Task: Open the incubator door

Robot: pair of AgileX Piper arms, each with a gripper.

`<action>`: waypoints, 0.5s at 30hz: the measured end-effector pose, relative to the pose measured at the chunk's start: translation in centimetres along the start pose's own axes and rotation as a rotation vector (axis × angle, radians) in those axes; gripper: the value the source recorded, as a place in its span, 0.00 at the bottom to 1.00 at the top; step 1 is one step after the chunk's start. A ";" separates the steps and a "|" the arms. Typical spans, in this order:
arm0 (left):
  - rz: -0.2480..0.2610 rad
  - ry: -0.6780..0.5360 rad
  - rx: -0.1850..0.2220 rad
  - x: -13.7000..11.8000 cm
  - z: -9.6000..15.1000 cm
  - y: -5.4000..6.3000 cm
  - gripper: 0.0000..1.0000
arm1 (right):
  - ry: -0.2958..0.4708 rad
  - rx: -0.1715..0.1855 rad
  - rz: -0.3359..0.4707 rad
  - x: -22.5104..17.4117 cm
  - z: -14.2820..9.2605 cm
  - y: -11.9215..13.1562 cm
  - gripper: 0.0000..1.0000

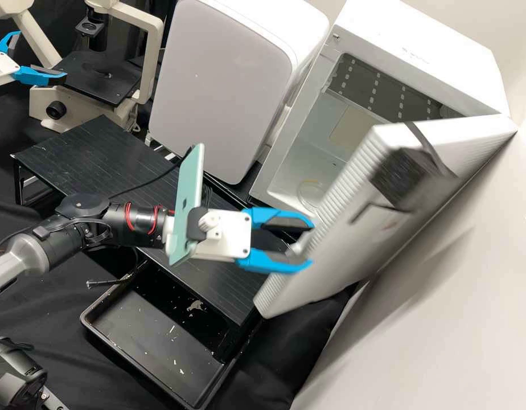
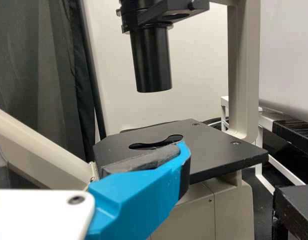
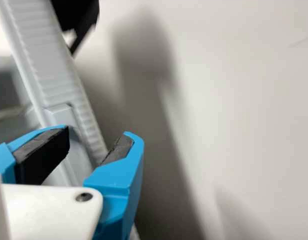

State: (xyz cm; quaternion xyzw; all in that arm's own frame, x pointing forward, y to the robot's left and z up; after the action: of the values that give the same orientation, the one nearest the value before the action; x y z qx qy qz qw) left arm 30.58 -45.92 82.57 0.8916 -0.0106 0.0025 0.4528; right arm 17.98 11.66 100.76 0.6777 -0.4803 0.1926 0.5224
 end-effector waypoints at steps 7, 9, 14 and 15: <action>0.000 0.000 0.000 0.0 0.0 0.0 1.00 | 0.031 -0.013 0.045 -0.3 -0.4 0.1 1.00; 0.000 0.000 0.000 0.0 0.0 0.0 1.00 | 0.063 -0.027 0.026 -0.5 -0.7 -0.5 1.00; 0.000 0.000 0.000 0.0 0.0 0.0 1.00 | 0.173 -0.066 -0.022 -1.0 -1.7 -2.4 1.00; 0.000 0.000 0.000 0.0 0.0 0.0 1.00 | 0.208 -0.079 -0.033 -1.2 -1.9 -2.9 1.00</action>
State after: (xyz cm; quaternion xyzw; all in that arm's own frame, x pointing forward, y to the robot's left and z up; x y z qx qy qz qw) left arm 30.58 -45.92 82.57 0.8916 -0.0106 0.0025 0.4528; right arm 20.39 13.89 99.02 0.6407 -0.4193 0.2341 0.5991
